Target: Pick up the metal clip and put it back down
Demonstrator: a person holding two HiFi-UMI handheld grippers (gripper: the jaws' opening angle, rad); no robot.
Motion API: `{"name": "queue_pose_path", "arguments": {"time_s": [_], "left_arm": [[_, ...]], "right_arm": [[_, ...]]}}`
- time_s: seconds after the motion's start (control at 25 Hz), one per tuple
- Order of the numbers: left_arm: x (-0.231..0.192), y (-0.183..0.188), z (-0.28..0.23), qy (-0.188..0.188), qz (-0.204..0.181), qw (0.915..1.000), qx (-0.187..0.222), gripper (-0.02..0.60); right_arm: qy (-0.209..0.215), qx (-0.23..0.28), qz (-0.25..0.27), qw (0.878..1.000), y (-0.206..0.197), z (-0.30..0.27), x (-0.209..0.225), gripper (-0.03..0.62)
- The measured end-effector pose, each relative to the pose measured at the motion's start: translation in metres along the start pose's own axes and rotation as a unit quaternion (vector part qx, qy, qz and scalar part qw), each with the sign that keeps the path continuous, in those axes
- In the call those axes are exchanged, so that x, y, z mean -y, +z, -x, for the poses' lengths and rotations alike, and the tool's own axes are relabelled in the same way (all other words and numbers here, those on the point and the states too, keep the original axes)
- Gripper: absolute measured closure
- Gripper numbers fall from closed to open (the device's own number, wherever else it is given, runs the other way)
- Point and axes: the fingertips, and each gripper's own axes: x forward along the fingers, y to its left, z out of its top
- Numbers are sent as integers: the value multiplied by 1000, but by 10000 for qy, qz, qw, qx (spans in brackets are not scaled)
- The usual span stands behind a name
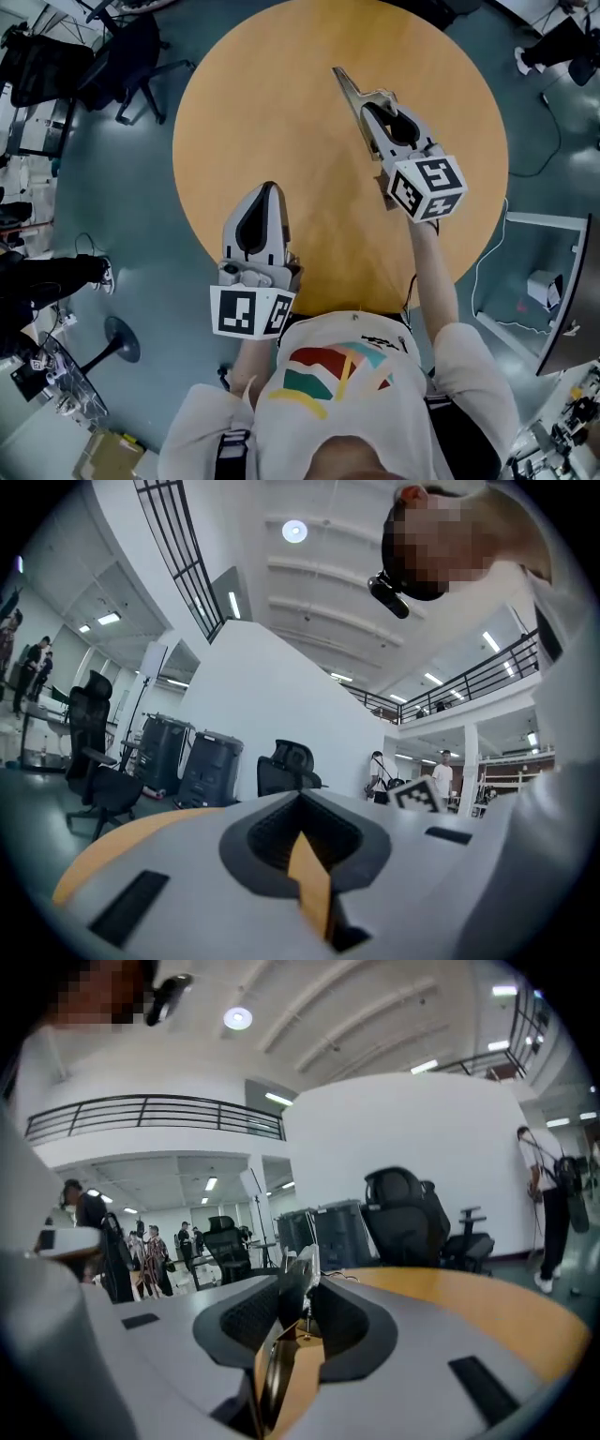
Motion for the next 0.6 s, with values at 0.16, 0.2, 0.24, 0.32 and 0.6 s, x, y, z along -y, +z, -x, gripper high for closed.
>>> {"name": "queue_pose_path", "arguments": {"time_s": [0.16,0.2,0.24,0.32,0.6], "left_arm": [[-10,-47,-19,-77,-17,9990,-449,538],[-15,-57,-26,-39,26,9984,-562,538],[-21,-66,-34,17,88,9978,-663,538],[-34,-85,-48,146,207,9961,-849,538],[-53,-135,-85,289,252,9910,-1284,538]], "right_arm": [[-194,-731,-759,9942,-64,-94,62,467],[-264,-875,-744,9930,-77,-114,73,467],[-319,-1001,-699,9920,-87,-133,83,467],[-391,-1221,-640,9897,-106,-163,98,467],[-392,-1669,-574,9835,-158,-211,127,467]]}}
